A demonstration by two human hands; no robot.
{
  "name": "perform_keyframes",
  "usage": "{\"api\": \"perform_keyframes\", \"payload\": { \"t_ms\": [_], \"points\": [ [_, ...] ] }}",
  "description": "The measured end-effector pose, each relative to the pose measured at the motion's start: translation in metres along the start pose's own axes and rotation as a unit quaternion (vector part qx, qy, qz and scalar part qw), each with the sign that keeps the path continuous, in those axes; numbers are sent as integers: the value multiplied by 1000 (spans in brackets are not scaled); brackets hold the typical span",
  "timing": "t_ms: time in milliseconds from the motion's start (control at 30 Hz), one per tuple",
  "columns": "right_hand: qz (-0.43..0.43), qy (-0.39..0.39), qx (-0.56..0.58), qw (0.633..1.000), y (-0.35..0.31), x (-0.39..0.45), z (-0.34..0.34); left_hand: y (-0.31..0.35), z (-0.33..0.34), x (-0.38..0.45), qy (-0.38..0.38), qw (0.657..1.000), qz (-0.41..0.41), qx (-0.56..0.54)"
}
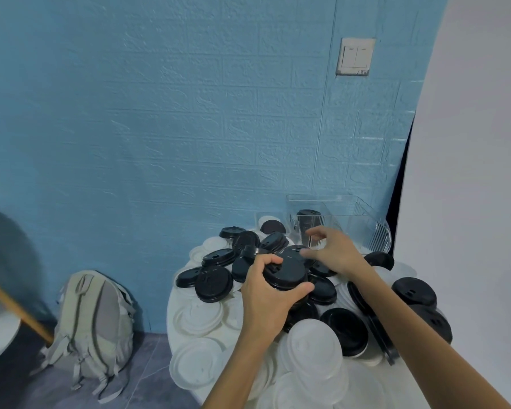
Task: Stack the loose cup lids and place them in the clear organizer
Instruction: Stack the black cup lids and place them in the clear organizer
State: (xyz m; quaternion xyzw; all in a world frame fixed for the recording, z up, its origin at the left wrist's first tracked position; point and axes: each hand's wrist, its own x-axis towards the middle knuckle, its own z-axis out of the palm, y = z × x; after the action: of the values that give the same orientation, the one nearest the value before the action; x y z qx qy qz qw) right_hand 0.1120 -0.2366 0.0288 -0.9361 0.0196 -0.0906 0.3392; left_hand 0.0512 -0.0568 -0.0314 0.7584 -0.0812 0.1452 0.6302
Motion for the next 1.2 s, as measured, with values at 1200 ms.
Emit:
{"api": "perform_keyframes", "payload": {
  "t_ms": [1200],
  "points": [
    [-69,-172,246,952,-41,-56,-2,3,1,1,-9,995,36,-98]
  ]
}}
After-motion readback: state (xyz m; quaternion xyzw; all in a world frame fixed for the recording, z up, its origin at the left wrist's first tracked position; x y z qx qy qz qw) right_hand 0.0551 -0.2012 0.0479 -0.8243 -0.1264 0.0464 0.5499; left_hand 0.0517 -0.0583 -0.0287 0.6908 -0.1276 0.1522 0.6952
